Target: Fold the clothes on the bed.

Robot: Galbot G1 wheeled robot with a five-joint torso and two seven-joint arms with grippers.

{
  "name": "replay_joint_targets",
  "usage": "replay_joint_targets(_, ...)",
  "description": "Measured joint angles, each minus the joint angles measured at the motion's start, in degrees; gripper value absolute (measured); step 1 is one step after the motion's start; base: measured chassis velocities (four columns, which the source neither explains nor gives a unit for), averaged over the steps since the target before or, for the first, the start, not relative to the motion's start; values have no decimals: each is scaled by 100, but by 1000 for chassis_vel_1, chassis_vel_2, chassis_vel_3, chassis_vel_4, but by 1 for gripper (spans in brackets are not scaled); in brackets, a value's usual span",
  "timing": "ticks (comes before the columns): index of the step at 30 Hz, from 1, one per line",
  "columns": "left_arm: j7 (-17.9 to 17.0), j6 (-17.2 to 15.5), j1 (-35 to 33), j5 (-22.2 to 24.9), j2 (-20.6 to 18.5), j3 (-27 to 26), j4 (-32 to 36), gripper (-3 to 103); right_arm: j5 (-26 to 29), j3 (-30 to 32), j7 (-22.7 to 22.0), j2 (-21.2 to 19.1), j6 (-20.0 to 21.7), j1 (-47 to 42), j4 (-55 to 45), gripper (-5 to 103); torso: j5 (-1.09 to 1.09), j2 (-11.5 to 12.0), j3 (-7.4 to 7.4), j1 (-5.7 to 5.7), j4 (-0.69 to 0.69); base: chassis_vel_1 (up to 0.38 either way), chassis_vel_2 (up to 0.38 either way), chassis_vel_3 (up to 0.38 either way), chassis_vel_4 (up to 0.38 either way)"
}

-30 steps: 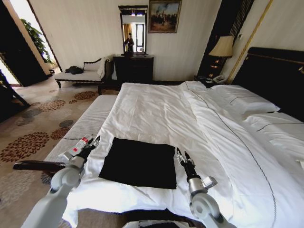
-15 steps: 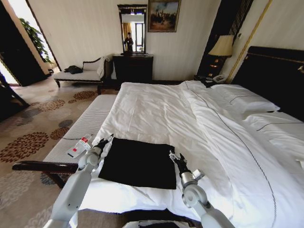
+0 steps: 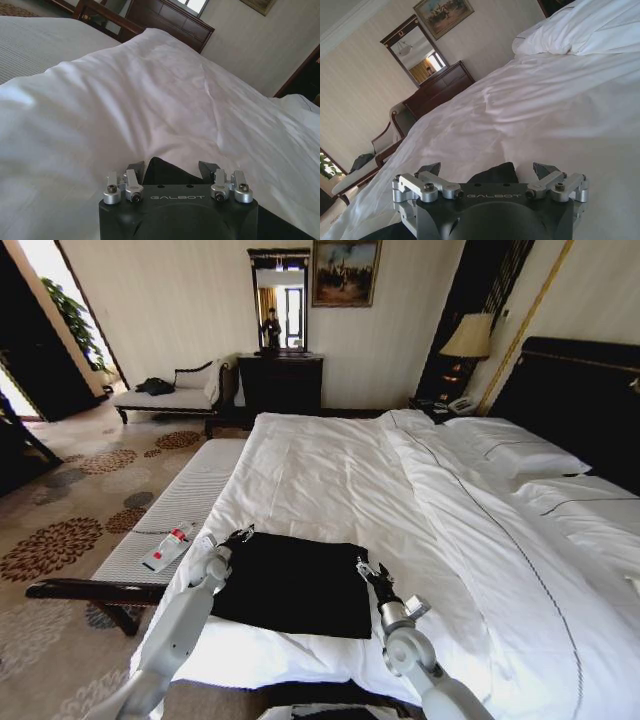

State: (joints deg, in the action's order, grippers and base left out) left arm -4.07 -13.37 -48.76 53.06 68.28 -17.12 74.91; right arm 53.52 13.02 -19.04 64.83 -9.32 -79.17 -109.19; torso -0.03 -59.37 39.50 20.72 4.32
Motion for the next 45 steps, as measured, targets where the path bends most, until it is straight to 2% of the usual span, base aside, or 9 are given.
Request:
replay_joint_targets(2, 10, 5, -71, -3, -21, -24, 43, 54, 64, 23, -96, -11, 35, 44, 22, 100, 0, 0, 0, 0, 0, 0, 0, 0, 0)
replay_joint_targets(7, 51, 51, -136, 0, -62, -85, 64, 43, 280, 52, -286, -15, 101, 164, 121, 100, 0, 0, 0, 0, 0, 0, 0, 0, 0)
replay_joint_targets(10, 84, 114, -140, 24, -71, -145, 70, 27, 369, 40, -323, -2, 135, 280, 250, 100, 0, 0, 0, 0, 2, 0, 0, 0, 0)
replay_joint_targets(13, 85, 114, -140, 44, -77, -155, 94, 21, 373, 19, -323, 10, 147, 345, 329, 100, 0, 0, 0, 0, 2, 0, 0, 0, 0)
replay_joint_targets(16, 85, 114, -134, 72, -91, -160, 141, 5, 376, -5, -323, 30, 172, 538, 555, 100, 0, 0, 0, 0, 1, 0, 0, 0, 0)
replay_joint_targets(22, 70, 111, -123, 125, -98, -187, 232, 1, 440, -9, -239, 20, 235, 744, 837, 100, 0, 0, 0, 0, 1, 0, 0, 0, 0)
replay_joint_targets(32, 13, 80, -105, 288, -195, -294, 362, 1, 451, -43, 445, 51, 108, 1107, 1523, 100, -1, 0, 0, 0, 2, 0, 0, 0, 0)
replay_joint_targets(39, -16, 74, -101, 359, -236, -372, 425, 1, 1159, -264, 1222, 137, 107, 1264, 1703, 100, -1, 0, 0, 0, 1, 0, 0, 0, 0)
replay_joint_targets(45, -25, 72, -133, 361, -247, -396, 459, 1, 1223, -434, 1481, 300, 107, 1402, 1911, 100, 0, 0, 0, 0, 1, 0, 0, 0, 0)
